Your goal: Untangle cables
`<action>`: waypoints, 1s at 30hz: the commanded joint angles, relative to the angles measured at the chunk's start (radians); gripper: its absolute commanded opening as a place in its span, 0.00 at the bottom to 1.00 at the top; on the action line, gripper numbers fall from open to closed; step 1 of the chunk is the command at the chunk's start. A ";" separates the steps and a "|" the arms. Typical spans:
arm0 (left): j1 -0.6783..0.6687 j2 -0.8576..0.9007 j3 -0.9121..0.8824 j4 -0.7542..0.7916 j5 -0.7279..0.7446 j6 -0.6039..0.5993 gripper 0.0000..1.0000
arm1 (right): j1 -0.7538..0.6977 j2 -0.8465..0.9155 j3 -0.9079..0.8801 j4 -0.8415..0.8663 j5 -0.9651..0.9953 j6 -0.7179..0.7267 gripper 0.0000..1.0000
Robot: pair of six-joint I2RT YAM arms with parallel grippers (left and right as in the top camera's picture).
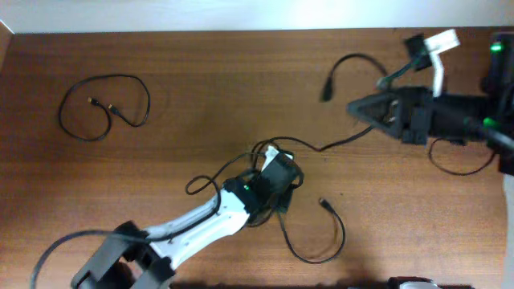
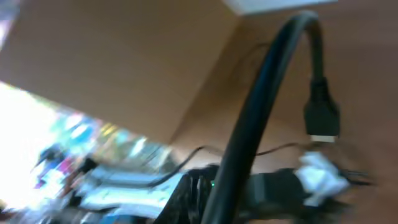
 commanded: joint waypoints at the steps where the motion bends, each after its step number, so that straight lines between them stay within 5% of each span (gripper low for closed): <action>1: 0.042 0.061 0.004 -0.034 -0.031 -0.047 0.13 | -0.150 0.000 0.011 0.000 0.407 0.000 0.04; 7: 0.051 0.065 0.004 -0.040 -0.029 -0.047 0.15 | -0.284 0.090 0.009 -0.076 1.060 0.034 0.04; 14: 0.051 0.065 0.004 -0.040 0.010 -0.063 0.17 | -0.283 0.396 0.003 -0.221 0.994 0.034 0.04; 16: 0.051 0.065 0.004 -0.040 0.010 -0.063 0.28 | -0.283 0.481 0.003 -0.287 0.987 0.033 0.17; 17: 0.051 0.065 0.004 -0.040 0.010 -0.063 0.36 | -0.283 0.518 0.003 -0.312 0.979 0.032 0.37; 18: 0.051 0.065 0.004 -0.042 0.011 -0.063 0.49 | -0.282 0.552 -0.001 -0.332 0.956 0.011 0.60; 19: 0.051 0.065 0.004 -0.043 0.021 -0.062 0.76 | -0.282 0.571 -0.008 -0.343 0.929 -0.012 0.74; 21: 0.051 0.065 0.004 -0.044 0.024 -0.062 1.00 | -0.281 0.576 -0.027 -0.345 0.914 -0.021 0.86; 30: 0.051 0.000 0.089 -0.041 0.102 -0.054 0.99 | -0.168 0.470 -0.103 -0.369 0.909 -0.064 0.88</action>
